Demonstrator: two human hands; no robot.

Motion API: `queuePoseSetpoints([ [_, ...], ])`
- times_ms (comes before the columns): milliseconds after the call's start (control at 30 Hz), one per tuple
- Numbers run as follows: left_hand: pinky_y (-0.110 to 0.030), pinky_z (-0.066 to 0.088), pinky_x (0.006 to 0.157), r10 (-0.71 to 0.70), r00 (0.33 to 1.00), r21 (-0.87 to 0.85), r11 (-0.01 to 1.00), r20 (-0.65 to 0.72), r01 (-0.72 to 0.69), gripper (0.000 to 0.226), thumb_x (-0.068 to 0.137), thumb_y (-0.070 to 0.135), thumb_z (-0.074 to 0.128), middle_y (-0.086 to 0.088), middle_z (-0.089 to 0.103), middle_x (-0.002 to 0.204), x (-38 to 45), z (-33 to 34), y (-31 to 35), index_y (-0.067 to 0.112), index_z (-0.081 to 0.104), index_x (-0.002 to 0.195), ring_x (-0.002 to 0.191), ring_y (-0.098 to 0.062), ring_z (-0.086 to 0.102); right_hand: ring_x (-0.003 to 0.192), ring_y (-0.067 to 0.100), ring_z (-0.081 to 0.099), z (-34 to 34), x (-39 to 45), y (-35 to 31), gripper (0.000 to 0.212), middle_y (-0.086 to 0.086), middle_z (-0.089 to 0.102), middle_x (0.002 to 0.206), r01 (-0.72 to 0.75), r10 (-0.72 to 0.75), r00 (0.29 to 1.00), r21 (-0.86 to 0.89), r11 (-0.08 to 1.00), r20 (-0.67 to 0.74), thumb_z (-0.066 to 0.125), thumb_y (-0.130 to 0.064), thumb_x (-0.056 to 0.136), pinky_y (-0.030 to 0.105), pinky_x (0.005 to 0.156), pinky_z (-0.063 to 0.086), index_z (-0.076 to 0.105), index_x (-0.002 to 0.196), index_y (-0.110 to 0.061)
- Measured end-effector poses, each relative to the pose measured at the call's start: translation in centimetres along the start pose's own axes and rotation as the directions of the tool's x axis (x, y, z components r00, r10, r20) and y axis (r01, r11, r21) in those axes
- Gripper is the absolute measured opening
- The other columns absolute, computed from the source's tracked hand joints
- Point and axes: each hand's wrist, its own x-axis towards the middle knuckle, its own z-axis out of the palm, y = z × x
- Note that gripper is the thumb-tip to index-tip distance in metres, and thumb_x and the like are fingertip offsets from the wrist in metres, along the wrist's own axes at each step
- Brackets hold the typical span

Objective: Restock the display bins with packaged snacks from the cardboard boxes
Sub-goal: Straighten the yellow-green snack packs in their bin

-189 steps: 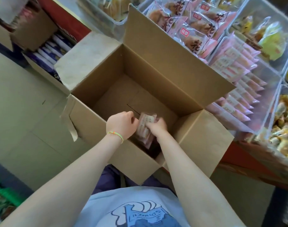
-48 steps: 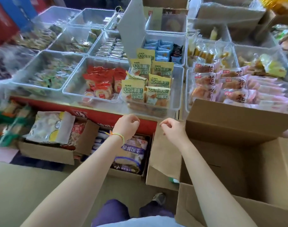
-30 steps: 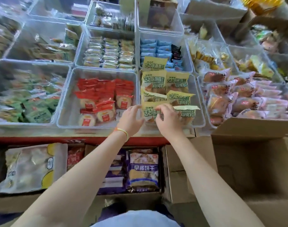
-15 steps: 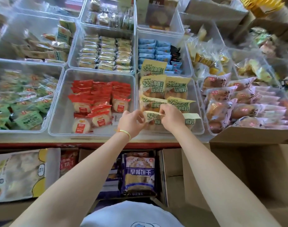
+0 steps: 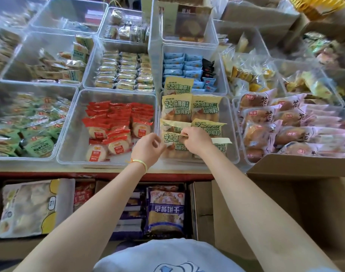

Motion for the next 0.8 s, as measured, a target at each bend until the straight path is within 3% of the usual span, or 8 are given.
queuePoseSetpoints([
  [100, -0.029, 0.042, 0.072, 0.038, 0.999, -0.056, 0.998, 0.010, -0.038, 0.026, 0.088, 0.038, 0.069, 0.005, 0.066, 0.098, 0.4, 0.1, 0.7, 0.020, 0.066, 0.106, 0.085, -0.013, 0.058, 0.094, 0.025, 0.056, -0.6, -0.4, 0.4, 0.028, -0.001, 0.059, 0.099, 0.022, -0.024, 0.998, 0.019, 1.000, 0.064, 0.061, -0.008, 0.089, 0.032, 0.071, 0.044, 0.067, 0.112, -0.023],
  [233, -0.034, 0.049, 0.072, -0.066, 0.997, -0.073, 0.995, 0.045, 0.069, 0.018, 0.085, 0.038, 0.074, 0.005, 0.069, 0.087, 0.7, 0.5, 0.9, 0.028, 0.067, 0.072, 0.084, -0.018, 0.062, 0.081, 0.026, 0.056, -0.9, -0.3, 1.1, 0.021, 0.001, 0.061, 0.084, 0.004, -0.004, 0.999, -0.004, 1.000, 0.048, 0.059, -0.004, 0.089, 0.030, 0.056, 0.038, 0.063, 0.075, -0.020],
  [333, -0.036, 0.055, 0.074, -0.135, 0.987, 0.019, 0.991, 0.084, 0.133, 0.023, 0.083, 0.040, 0.075, 0.003, 0.069, 0.081, 1.4, 0.1, 1.2, 0.023, 0.067, 0.070, 0.081, -0.019, 0.063, 0.080, 0.027, 0.059, -0.6, -0.3, 1.9, 0.025, 0.001, 0.062, 0.084, -0.020, 0.020, 0.999, 0.000, 1.000, -0.027, 0.056, -0.008, 0.092, 0.029, 0.054, 0.036, 0.056, 0.071, -0.021],
  [467, -0.035, 0.052, 0.068, -0.161, 0.982, 0.088, 0.984, 0.094, 0.153, 0.033, 0.083, 0.044, 0.073, 0.000, 0.066, 0.077, 1.6, 0.0, 1.4, 0.013, 0.065, 0.075, 0.078, -0.022, 0.063, 0.094, 0.026, 0.060, 0.1, -1.5, 2.9, 0.006, -0.002, 0.063, 0.096, 0.039, -0.023, 0.981, 0.082, 0.996, -0.194, 0.061, -0.015, 0.093, 0.030, 0.063, 0.039, 0.064, 0.095, -0.020],
  [533, -0.037, 0.052, 0.074, -0.125, 0.991, 0.055, 0.991, 0.040, 0.123, 0.032, 0.082, 0.043, 0.074, 0.003, 0.062, 0.090, 1.1, 0.0, 1.6, 0.016, 0.062, 0.093, 0.086, -0.018, 0.059, 0.113, 0.023, 0.055, -0.7, -2.6, 3.6, 0.034, -0.001, 0.061, 0.115, 0.100, -0.067, 0.971, 0.137, 0.985, -0.229, 0.071, -0.028, 0.088, 0.035, 0.084, 0.047, 0.061, 0.119, -0.019],
  [633, -0.039, 0.049, 0.088, 0.009, 0.997, -0.021, 1.000, -0.078, -0.011, 0.049, 0.080, 0.035, 0.076, -0.001, 0.054, 0.114, 0.7, 0.2, 2.1, 0.018, 0.053, 0.120, 0.104, -0.020, 0.053, 0.131, 0.023, 0.045, -2.6, -4.3, 5.5, 0.080, -0.001, 0.051, 0.140, 0.045, -0.046, 0.999, -0.039, 0.998, -0.019, 0.078, -0.053, 0.075, 0.046, 0.110, 0.036, 0.043, 0.142, -0.028],
  [733, -0.037, 0.040, 0.094, 0.217, 0.974, 0.131, 0.969, -0.066, -0.208, 0.041, 0.083, 0.034, 0.073, -0.002, 0.060, 0.119, 1.0, 0.6, 3.3, 0.020, 0.063, 0.120, 0.112, -0.025, 0.051, 0.126, 0.026, 0.049, -3.3, -4.5, 7.2, 0.046, 0.001, 0.057, 0.130, -0.061, 0.078, 0.995, -0.256, 0.965, 0.055, 0.068, -0.034, 0.089, 0.049, 0.109, 0.033, 0.054, 0.132, -0.026],
  [800, -0.036, 0.038, 0.095, 0.288, 0.958, 0.251, 0.928, -0.019, -0.274, 0.033, 0.087, 0.035, 0.069, 0.001, 0.066, 0.117, 1.3, 0.8, 4.4, 0.020, 0.068, 0.117, 0.112, -0.024, 0.056, 0.110, 0.028, 0.057, -3.3, -4.0, 7.5, 0.027, 0.003, 0.065, 0.109, -0.092, 0.094, 0.996, -0.165, 0.982, 0.003, 0.052, -0.010, 0.091, 0.044, 0.096, 0.041, 0.066, 0.109, -0.025],
])
